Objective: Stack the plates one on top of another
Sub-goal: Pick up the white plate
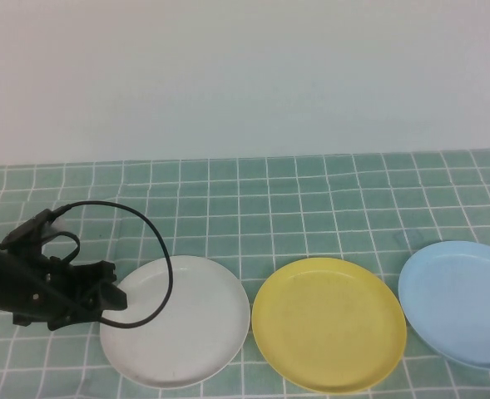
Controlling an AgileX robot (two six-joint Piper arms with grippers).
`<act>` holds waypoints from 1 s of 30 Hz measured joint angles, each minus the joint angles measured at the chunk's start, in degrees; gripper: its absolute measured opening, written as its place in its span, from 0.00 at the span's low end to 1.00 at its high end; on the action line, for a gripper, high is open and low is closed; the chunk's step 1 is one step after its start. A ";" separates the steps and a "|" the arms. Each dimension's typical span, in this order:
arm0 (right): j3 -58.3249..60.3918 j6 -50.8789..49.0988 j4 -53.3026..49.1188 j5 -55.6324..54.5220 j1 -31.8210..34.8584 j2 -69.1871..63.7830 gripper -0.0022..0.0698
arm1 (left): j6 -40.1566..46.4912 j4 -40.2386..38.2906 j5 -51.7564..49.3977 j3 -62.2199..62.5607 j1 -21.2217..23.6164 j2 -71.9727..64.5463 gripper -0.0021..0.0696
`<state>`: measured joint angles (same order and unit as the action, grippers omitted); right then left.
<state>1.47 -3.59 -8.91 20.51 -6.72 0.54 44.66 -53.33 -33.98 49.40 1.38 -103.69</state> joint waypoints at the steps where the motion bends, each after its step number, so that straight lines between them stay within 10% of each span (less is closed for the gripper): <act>1: 0.00 0.00 0.00 0.00 0.00 0.00 0.03 | 0.25 0.00 0.00 0.00 0.00 0.00 0.45; 15: 0.00 0.00 0.00 0.00 0.00 0.00 0.03 | 1.03 0.66 0.43 0.00 0.00 0.00 0.14; 30: 0.00 0.00 0.00 0.00 0.00 0.00 0.03 | 0.57 3.39 1.36 0.00 0.00 0.00 0.04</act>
<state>1.47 -3.59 -8.91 20.51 -6.72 0.54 45.22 -49.94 -32.62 49.40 1.38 -103.69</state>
